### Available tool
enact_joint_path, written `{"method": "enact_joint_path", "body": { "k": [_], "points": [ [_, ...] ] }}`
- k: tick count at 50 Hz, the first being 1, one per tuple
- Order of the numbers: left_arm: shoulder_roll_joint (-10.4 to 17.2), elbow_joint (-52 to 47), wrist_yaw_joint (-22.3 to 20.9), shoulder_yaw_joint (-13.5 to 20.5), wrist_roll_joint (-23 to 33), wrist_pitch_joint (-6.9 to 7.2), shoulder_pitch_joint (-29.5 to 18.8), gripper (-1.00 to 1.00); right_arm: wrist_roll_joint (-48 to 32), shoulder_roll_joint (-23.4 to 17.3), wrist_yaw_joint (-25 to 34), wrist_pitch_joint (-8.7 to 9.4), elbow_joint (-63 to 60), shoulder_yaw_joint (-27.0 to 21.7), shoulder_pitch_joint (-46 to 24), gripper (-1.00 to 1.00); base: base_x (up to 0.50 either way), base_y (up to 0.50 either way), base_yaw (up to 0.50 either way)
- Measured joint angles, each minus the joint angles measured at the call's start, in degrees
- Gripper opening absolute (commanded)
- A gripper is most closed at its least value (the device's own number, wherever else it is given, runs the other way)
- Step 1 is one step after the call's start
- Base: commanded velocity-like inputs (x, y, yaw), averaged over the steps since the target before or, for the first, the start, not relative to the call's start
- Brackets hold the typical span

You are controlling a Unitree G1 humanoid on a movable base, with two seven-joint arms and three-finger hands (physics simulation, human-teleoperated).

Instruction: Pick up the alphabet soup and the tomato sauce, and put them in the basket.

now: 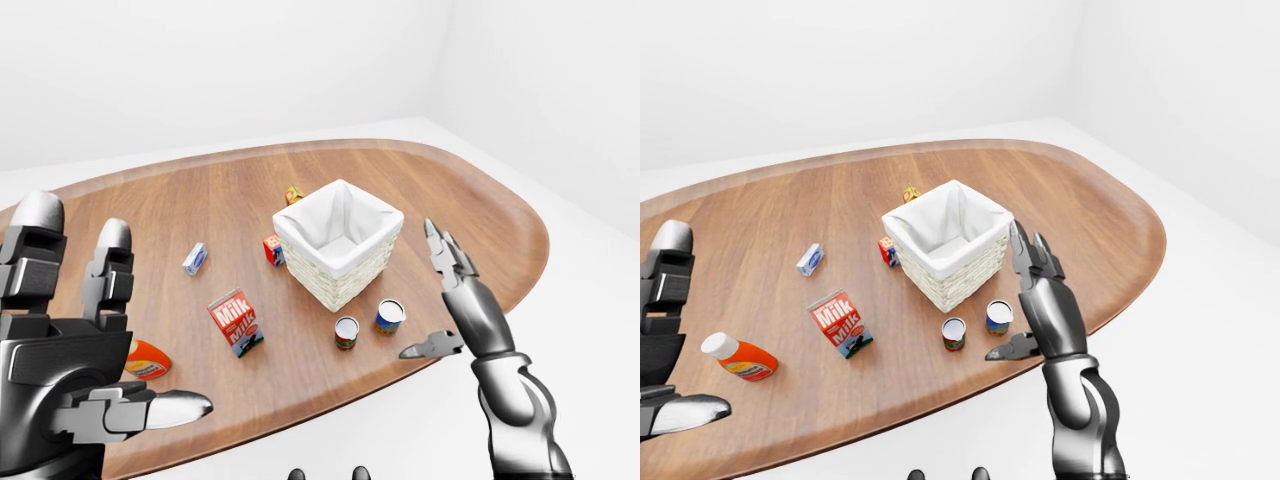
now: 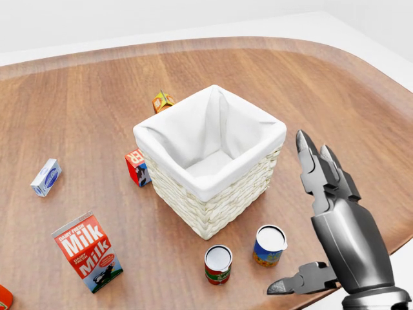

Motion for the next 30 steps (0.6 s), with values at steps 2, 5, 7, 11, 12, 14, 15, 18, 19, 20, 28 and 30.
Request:
{"method": "enact_joint_path", "body": {
  "k": [2,5,7,11,12,14,15,18,19,20,28,30],
  "points": [
    [-0.07,0.00,-0.10,0.50,-0.46,0.00,-0.12,1.00,-0.84,-1.36,0.45,0.00,4.63,-1.77,-1.10,1.00,0.00,0.00,0.00],
    [-0.24,0.00,-0.28,1.19,-1.07,0.00,-0.31,1.00,-2.19,-2.89,1.01,0.00,11.00,-4.15,-2.60,1.00,0.00,0.00,0.00],
    [-0.36,0.00,-0.39,1.57,-1.40,0.00,-0.44,1.00,-2.96,-3.67,1.18,0.00,14.73,-5.46,-3.53,1.00,0.00,0.00,0.00],
    [-0.57,0.00,-0.59,2.17,-1.90,0.00,-0.60,1.00,-4.13,-4.81,1.25,0.00,20.73,-7.45,-5.05,1.00,0.00,0.00,0.00],
    [-0.61,0.00,-0.62,2.29,-2.00,0.00,-0.63,1.00,-4.36,-5.02,1.26,0.00,21.91,-7.84,-5.34,1.00,0.00,0.00,0.00],
    [-0.70,0.00,-0.70,2.42,-2.10,0.00,-0.66,1.00,-4.77,-5.41,1.25,0.00,23.98,-8.51,-5.86,1.00,0.00,0.00,0.00],
    [-0.72,0.00,-0.73,2.47,-2.13,0.00,-0.65,1.00,-4.96,-5.58,1.26,0.00,24.86,-8.81,-6.08,1.00,0.00,0.00,0.00],
    [-0.77,0.00,-0.79,2.52,-2.14,0.00,-0.60,1.00,-5.45,-6.03,1.35,0.00,26.98,-9.56,-6.71,1.00,0.00,0.00,0.00],
    [-0.78,0.00,-0.81,2.52,-2.13,0.00,-0.57,1.00,-5.59,-6.14,1.40,0.00,27.54,-9.75,-6.95,1.00,0.00,0.00,0.00],
    [-0.78,0.00,-0.82,2.52,-2.12,0.00,-0.54,1.00,-5.71,-6.24,1.45,0.00,28.06,-9.90,-7.19,1.00,0.00,0.00,0.00],
    [-1.12,0.00,-1.02,2.84,-2.27,0.00,-0.61,1.00,-6.33,-6.55,0.83,0.00,32.15,-9.76,-9.09,1.00,0.00,0.00,0.00],
    [-1.16,0.00,-1.06,2.92,-2.32,0.00,-0.58,1.00,-6.43,-6.56,0.66,0.00,33.03,-9.47,-9.63,1.00,0.00,0.00,0.00]
  ]
}}
